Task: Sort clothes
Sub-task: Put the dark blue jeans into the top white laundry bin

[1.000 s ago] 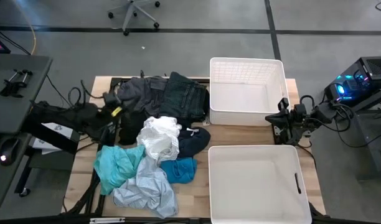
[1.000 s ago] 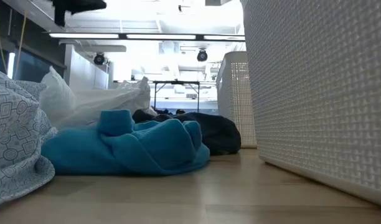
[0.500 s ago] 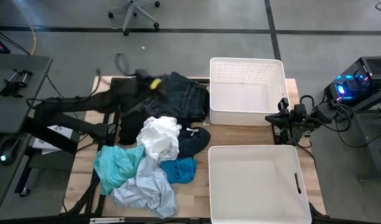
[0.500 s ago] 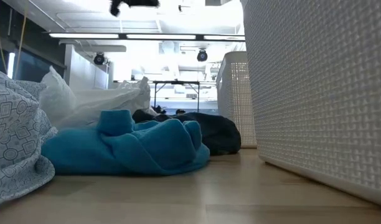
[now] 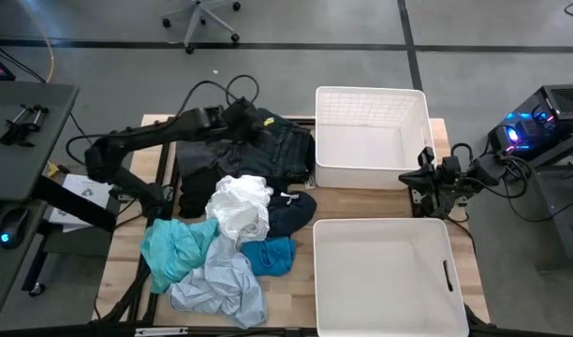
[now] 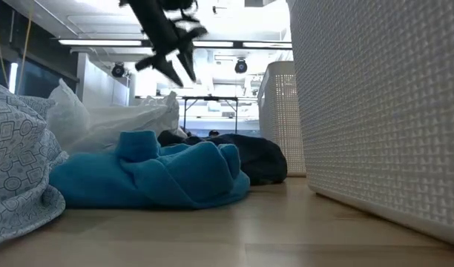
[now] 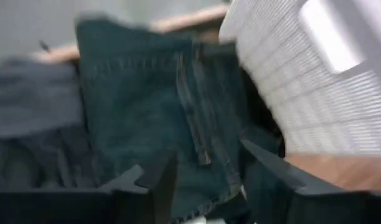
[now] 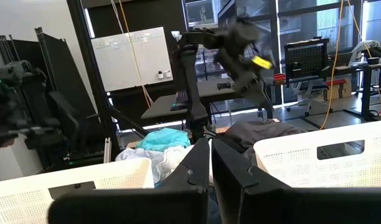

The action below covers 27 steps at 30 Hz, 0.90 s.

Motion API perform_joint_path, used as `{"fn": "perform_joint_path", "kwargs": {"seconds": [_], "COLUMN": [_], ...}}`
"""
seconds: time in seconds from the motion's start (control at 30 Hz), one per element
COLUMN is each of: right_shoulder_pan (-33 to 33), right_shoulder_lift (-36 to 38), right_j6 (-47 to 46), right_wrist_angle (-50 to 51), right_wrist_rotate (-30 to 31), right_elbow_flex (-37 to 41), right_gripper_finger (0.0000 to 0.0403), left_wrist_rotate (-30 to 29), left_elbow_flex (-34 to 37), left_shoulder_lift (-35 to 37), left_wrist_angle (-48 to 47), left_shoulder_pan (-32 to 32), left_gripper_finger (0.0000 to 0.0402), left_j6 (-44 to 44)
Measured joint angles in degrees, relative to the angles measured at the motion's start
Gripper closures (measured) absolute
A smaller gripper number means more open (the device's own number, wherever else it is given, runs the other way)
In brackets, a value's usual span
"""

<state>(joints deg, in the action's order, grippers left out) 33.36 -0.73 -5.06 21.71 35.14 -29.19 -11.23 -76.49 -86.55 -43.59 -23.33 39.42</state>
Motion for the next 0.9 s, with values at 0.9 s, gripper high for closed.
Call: {"fn": "perform_joint_path", "kwargs": {"seconds": [0.9], "right_shoulder_pan": [0.00], "right_shoulder_lift": [0.00], "right_j6": [0.01], "right_wrist_angle": [-0.01], "right_wrist_rotate": [-0.01], "right_elbow_flex": [0.00], "right_gripper_finger": [0.0398], "left_wrist_rotate": [21.42], "left_elbow_flex": [12.15], "left_shoulder_lift": [-16.05], "left_wrist_angle": [11.45], "left_shoulder_pan": [-10.77], "left_gripper_finger": [0.0175], "left_j6": [-9.72]}}
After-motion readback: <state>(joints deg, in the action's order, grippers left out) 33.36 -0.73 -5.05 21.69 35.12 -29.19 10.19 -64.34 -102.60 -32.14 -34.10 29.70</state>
